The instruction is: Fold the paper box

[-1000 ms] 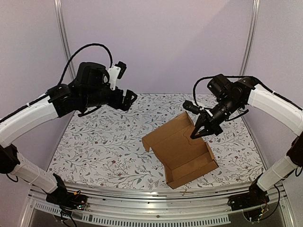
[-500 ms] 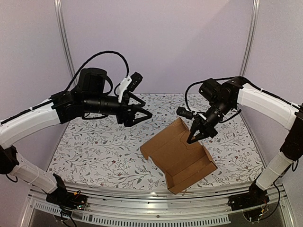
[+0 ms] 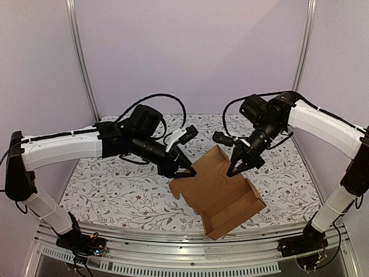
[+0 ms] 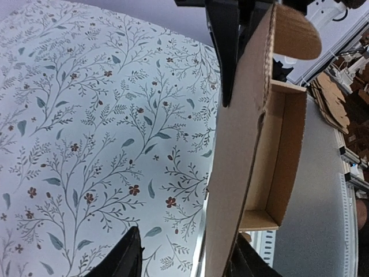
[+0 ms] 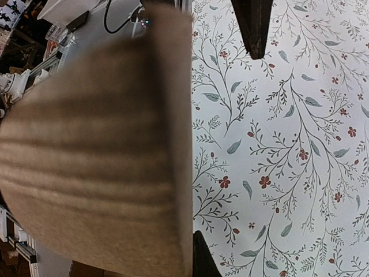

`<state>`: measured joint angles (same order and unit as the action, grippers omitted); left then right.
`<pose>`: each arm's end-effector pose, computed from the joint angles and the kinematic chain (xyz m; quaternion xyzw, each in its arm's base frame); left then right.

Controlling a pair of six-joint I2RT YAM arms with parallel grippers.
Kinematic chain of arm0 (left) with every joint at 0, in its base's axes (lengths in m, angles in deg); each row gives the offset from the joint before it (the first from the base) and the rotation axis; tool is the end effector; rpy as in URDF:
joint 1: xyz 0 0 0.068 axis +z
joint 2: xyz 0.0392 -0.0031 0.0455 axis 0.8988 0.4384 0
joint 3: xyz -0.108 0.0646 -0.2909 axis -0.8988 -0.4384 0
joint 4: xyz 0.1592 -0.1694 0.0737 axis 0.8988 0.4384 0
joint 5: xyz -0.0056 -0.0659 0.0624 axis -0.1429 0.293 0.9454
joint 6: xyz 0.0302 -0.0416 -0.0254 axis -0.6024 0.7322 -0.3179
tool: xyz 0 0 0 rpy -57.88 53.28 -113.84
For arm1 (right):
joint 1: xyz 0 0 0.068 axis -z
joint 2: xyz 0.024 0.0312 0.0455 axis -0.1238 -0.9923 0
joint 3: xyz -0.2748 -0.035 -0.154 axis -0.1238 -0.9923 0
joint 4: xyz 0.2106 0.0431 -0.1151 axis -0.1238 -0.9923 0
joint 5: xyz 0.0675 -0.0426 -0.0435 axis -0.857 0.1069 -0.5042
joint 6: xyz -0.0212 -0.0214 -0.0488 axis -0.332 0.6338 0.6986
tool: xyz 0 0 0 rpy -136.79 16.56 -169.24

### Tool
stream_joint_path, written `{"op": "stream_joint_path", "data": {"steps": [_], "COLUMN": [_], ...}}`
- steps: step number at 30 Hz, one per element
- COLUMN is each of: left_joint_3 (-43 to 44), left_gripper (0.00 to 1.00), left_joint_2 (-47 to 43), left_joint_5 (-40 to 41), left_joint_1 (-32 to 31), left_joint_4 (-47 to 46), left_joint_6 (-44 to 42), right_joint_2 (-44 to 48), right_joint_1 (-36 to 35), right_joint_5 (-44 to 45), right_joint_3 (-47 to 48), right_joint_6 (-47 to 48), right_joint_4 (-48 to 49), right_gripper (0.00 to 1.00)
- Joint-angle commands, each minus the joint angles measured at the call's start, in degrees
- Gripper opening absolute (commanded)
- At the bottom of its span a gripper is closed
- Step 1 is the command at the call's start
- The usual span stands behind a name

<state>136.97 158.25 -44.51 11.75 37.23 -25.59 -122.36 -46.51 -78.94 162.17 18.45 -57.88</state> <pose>0.1836 -0.2720 0.3418 0.4729 0.7394 -0.4082 0.2511 0.2030 0.2027 0.3632 -0.6197 0.6883 0.3635 0.1001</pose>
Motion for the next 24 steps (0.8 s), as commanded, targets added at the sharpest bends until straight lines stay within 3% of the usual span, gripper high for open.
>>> {"op": "stream_joint_path", "data": {"steps": [1, 6, 11, 13, 17, 21, 23, 24], "left_joint_3": [-1.4, -1.5, -1.6, -1.9, -2.9, -3.3, -3.5, -3.5], "left_gripper": [0.42, 0.36, 0.06, 0.0, 0.0, 0.0, 0.0, 0.0], "left_joint_2": [0.5, 2.4, 3.2, 3.1, 2.3, 2.0, 1.7, 1.6], "left_joint_5": [-8.0, -11.6, -13.4, -13.2, -15.0, -15.5, -15.8, -16.1], "left_joint_1": [-0.4, -0.4, -0.5, -0.6, -0.9, -1.0, -1.0, -1.0], "left_joint_4": [-3.3, -3.9, -4.6, -4.8, -5.9, -6.2, -6.3, -6.5], "left_joint_6": [1.3, 1.5, 2.2, 2.2, 2.0, 1.6, 1.4, 1.4], "right_joint_2": [-2.4, -4.3, -5.5, -5.7, -5.9, -5.2, -5.1, -5.1], "right_joint_1": [-1.2, -2.6, -3.1, -3.0, -3.0, -3.0, -3.0, -3.0], "right_joint_5": [0.3, 1.1, -0.5, -1.6, -3.1, -3.5, -3.6, -3.5], "right_joint_3": [2.4, 4.3, 6.3, 6.7, 7.5, 7.6, 7.7, 7.8], "right_joint_6": [-0.8, -2.2, -3.8, -4.0, -4.3, -5.0, -5.3, -5.3], "right_joint_4": [-0.9, -0.2, -0.2, -0.3, -1.1, -1.0, -1.1, -1.1], "right_gripper": [0.0, 0.0, 0.0, 0.02, 0.15, 0.2, 0.15, 0.07]}}
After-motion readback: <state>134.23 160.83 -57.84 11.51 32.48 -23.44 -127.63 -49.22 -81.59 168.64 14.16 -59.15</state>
